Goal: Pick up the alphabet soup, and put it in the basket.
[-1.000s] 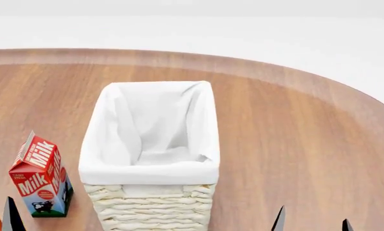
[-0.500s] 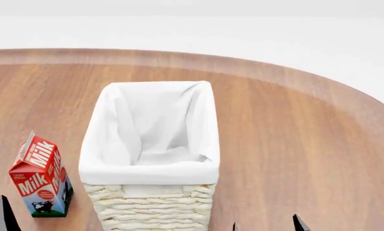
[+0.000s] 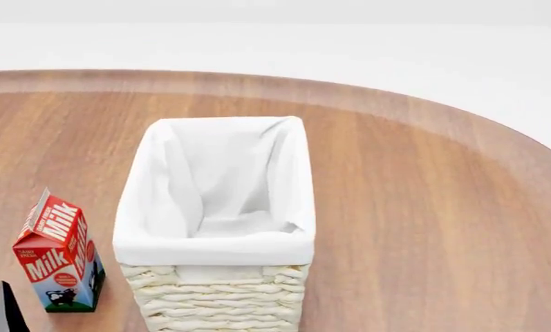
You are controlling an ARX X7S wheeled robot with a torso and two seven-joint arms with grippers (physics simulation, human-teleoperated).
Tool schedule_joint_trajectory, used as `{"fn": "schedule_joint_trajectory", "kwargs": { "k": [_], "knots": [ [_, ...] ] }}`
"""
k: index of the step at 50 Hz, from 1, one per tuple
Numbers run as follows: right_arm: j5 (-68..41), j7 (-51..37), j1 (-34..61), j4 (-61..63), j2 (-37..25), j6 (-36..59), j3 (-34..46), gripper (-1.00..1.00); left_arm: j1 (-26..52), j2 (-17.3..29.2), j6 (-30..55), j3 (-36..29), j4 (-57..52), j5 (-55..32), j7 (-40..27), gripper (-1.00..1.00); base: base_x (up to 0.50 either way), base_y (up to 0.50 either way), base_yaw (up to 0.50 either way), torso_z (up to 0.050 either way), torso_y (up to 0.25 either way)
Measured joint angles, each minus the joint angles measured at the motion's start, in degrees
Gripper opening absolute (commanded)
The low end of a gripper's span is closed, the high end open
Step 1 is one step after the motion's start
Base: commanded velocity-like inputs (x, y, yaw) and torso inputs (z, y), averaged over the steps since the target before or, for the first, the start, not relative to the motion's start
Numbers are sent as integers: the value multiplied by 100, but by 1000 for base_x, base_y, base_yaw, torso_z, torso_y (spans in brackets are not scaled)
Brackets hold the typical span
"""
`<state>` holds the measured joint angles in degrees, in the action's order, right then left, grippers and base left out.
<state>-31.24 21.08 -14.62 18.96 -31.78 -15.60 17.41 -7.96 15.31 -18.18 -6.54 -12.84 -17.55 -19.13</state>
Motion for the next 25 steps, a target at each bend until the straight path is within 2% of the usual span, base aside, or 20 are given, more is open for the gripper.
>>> {"fn": "schedule_joint_trajectory", "kwargs": {
  "k": [25],
  "knots": [
    [522,484,-97,-35,-158,-39,483,100,8,28,-47,-60,28,46,-49,100,0,0,0,0,0]
  ]
}}
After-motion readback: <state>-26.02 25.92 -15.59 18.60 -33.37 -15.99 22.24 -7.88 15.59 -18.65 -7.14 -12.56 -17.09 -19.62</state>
